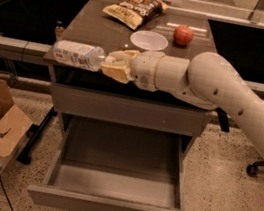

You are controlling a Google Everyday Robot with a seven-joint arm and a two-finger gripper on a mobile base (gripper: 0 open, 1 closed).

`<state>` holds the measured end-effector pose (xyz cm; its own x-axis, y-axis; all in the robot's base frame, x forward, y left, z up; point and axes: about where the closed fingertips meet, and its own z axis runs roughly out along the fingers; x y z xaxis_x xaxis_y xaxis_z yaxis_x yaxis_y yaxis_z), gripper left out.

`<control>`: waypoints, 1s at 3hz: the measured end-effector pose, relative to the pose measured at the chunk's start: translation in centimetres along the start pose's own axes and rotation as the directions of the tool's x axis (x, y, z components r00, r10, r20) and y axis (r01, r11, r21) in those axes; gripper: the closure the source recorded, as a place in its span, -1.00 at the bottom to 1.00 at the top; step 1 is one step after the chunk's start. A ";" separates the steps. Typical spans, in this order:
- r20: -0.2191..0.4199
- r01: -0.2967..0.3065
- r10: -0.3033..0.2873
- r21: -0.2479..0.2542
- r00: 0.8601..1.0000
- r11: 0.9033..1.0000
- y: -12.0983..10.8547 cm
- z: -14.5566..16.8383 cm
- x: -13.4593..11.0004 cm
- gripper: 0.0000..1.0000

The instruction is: Place blue plastic bottle into middle drawer

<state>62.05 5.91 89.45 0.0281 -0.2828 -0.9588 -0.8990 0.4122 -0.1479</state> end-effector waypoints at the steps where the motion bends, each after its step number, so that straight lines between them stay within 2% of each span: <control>1: -0.023 -0.016 0.015 -0.016 1.000 1.000 2.4 -4.6 1.4 1.00; 2: -0.027 -0.020 0.019 -0.008 0.999 1.000 2.1 -5.2 1.6 1.00; 3: -0.047 -0.010 0.009 -0.025 0.999 1.000 1.7 -4.7 1.8 1.00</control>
Offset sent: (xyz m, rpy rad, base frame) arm -0.0346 -0.0279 -0.0038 -0.0108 0.0212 0.0064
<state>58.50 2.06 88.62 0.0000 -0.3194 -0.9476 -0.9097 0.3936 -0.1326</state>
